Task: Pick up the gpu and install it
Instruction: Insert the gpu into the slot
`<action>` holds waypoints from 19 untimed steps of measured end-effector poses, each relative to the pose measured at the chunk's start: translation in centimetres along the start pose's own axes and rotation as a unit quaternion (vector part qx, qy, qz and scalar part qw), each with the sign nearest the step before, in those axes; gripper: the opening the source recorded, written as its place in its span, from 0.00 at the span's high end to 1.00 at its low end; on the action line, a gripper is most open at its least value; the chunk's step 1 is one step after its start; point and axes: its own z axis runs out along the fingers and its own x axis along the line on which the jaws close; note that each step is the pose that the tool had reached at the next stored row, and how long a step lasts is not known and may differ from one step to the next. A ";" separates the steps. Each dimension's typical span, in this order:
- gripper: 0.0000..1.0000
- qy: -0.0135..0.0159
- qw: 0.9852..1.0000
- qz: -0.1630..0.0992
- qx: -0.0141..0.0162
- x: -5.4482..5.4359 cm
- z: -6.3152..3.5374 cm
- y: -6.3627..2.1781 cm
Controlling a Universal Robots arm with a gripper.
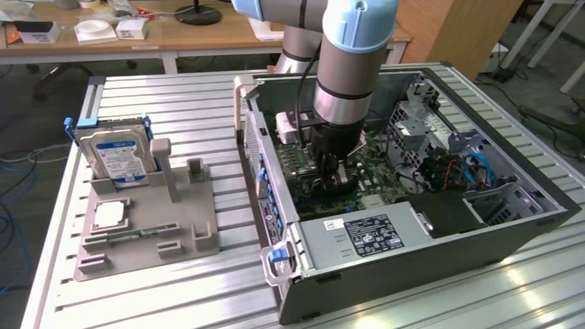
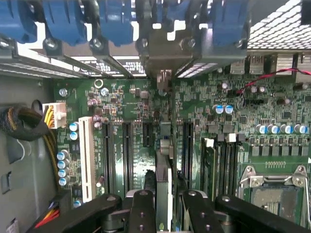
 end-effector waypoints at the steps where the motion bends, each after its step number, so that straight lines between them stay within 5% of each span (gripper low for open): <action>1: 0.74 0.000 1.000 0.000 0.000 0.0 0.00 0.00; 13: 0.73 -0.001 1.000 0.000 0.000 0.0 -0.11 0.00; 14: 0.67 0.000 1.000 0.000 0.000 0.0 -0.22 -0.01; 19: 0.67 0.000 1.000 0.000 0.000 0.0 -1.53 -0.08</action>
